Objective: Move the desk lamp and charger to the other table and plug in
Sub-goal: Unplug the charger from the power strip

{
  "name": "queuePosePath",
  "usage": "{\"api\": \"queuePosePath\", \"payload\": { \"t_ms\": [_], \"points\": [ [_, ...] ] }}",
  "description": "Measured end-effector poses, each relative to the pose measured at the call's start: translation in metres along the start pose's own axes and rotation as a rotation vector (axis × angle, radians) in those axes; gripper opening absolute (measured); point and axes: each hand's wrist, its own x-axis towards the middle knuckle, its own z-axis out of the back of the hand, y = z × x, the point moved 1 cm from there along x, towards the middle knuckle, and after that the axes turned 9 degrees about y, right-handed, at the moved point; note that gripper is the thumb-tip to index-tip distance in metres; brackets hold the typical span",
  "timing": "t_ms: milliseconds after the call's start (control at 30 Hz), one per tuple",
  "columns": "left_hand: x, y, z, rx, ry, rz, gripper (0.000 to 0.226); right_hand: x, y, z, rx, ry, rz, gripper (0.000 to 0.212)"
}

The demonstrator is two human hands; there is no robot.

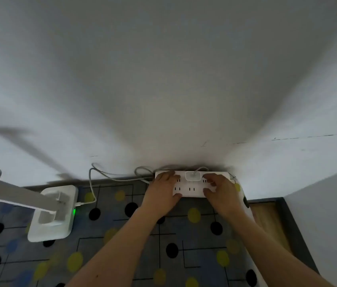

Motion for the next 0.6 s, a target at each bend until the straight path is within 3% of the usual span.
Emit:
{"api": "queuePosePath", "payload": {
  "t_ms": [367, 600],
  "points": [
    [0.011, 0.003, -0.001, 0.102, -0.044, -0.018, 0.062, 0.021, 0.005, -0.011, -0.064, -0.013, 0.079, 0.042],
    [0.019, 0.004, 0.002, 0.128, -0.026, -0.012, 0.083, 0.024, 0.004, -0.014, -0.02, -0.007, 0.096, 0.036]
  ]
}}
